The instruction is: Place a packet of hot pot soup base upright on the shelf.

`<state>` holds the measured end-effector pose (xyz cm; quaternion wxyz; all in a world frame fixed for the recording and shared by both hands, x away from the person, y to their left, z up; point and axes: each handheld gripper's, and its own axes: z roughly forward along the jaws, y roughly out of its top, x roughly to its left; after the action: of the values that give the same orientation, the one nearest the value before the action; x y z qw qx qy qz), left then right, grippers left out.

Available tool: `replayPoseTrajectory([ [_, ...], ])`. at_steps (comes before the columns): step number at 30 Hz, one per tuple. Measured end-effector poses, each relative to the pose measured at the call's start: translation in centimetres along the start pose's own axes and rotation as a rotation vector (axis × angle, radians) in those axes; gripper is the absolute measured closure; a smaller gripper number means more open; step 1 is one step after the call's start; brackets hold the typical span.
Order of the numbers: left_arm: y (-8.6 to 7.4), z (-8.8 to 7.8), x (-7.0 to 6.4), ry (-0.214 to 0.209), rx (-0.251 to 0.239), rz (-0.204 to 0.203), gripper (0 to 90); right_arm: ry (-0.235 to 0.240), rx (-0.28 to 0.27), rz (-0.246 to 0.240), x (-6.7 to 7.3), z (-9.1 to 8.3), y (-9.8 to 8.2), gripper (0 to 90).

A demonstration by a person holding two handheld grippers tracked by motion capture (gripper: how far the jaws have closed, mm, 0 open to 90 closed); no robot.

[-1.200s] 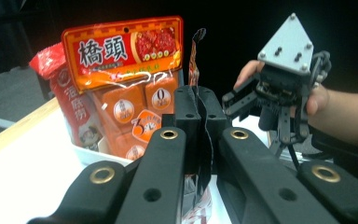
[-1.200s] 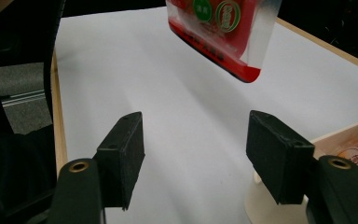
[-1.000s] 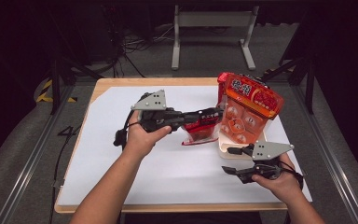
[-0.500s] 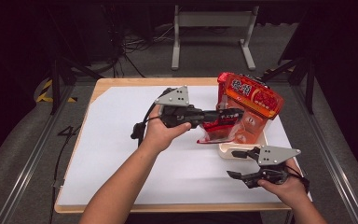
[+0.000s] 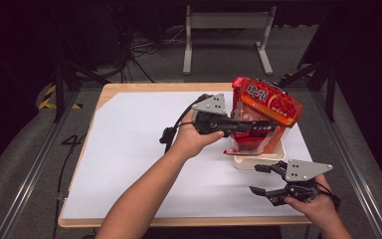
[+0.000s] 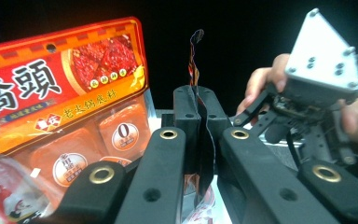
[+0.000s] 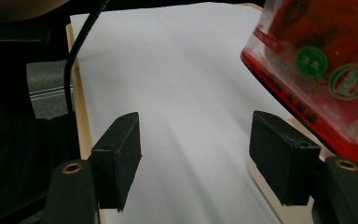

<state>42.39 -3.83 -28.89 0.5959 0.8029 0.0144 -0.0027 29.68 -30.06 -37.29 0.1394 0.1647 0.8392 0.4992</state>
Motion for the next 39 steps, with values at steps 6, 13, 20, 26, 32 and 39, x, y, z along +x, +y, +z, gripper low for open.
replayPoseTrajectory([
  [6,-0.6,2.0,1.0,-0.046,0.017,-0.008,89.2,0.001,-0.009,0.004,0.3,-0.7,-0.1,34.6],
  [13,-1.3,3.8,1.5,-0.069,0.013,-0.030,89.2,-0.009,-0.014,0.007,0.3,-1.0,-0.2,34.6],
  [20,-2.4,5.1,1.6,-0.064,0.022,-0.038,89.0,-0.003,-0.017,0.003,0.3,-0.9,-0.1,34.6],
  [26,-3.3,6.1,1.7,-0.058,-0.001,-0.044,88.3,0.004,-0.017,0.001,0.3,-0.6,0.0,34.6],
  [32,-3.6,6.4,1.5,-0.061,-0.025,-0.064,88.3,0.014,-0.016,0.000,0.2,-0.3,0.1,34.6],
  [39,-4.1,7.4,1.1,-0.017,0.025,-0.059,88.6,0.024,-0.023,-0.004,0.2,0.0,0.4,34.4],
])
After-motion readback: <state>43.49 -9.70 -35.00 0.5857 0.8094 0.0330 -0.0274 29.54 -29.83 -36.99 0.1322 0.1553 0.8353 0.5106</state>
